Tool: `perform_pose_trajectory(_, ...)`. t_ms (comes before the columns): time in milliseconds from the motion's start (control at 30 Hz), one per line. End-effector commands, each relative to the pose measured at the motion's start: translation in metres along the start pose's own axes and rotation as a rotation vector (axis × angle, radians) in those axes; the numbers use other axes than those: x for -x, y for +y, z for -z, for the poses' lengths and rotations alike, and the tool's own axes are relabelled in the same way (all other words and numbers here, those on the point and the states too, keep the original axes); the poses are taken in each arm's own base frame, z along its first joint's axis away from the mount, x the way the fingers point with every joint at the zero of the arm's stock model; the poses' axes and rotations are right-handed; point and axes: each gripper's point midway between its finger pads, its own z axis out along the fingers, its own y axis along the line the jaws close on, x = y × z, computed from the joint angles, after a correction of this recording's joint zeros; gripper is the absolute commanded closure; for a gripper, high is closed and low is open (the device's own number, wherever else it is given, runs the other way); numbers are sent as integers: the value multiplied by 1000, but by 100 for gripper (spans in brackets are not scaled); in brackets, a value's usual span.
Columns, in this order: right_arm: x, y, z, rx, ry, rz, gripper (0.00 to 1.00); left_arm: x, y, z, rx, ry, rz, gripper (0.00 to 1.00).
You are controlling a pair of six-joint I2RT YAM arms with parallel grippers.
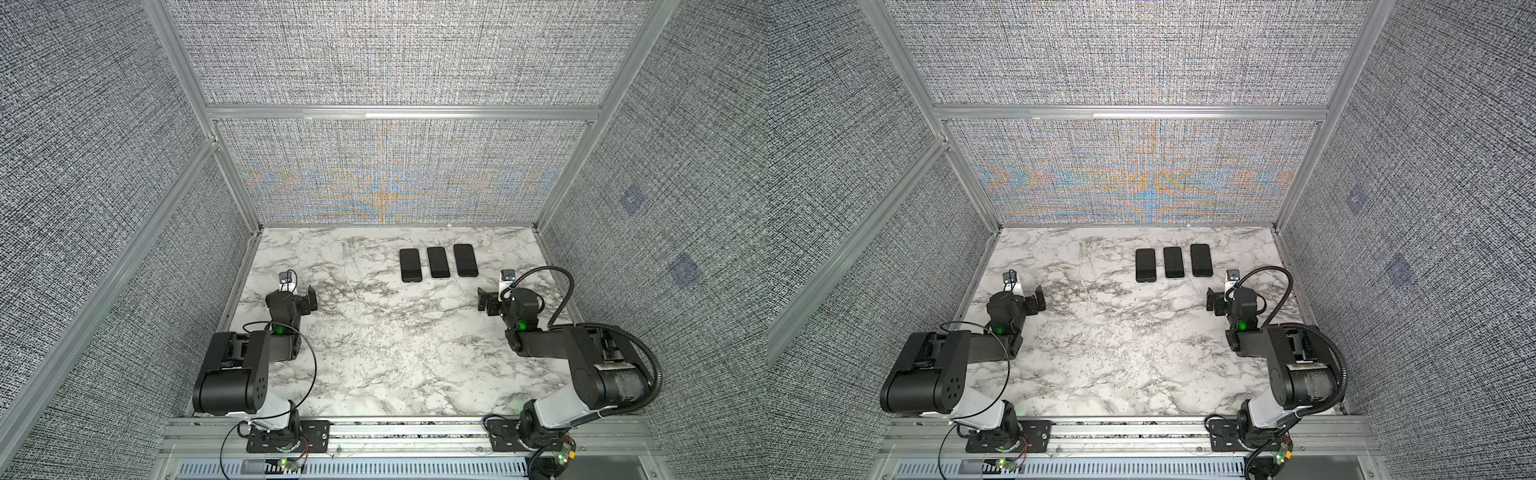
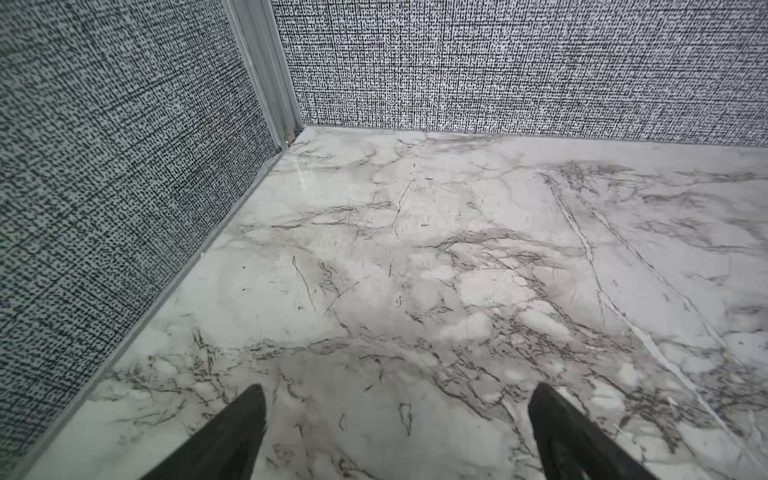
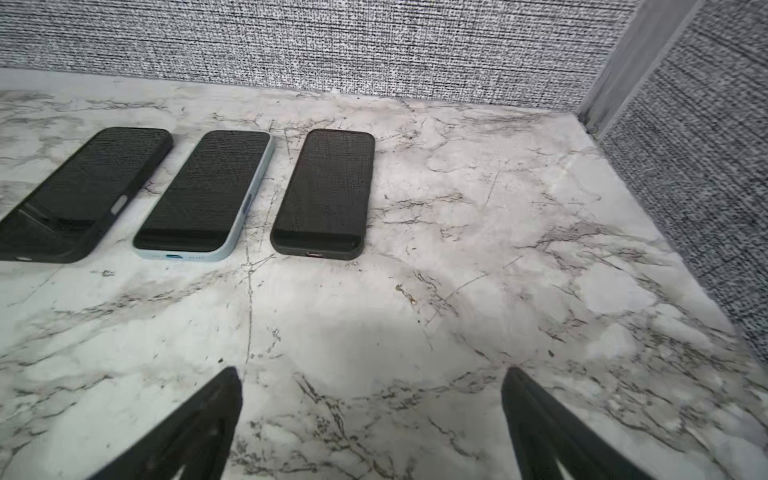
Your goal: Put the phone into the phone case
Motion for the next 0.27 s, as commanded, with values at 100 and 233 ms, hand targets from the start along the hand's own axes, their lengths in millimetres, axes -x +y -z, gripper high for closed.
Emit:
perform_pose_trajectory(100, -1, 10, -3, 73, 17, -5, 1, 9, 0, 1, -6, -40, -5, 1)
perform_pose_trajectory(233, 1, 9, 1, 78, -3, -12, 1, 10, 0, 3, -7, -48, -6, 7)
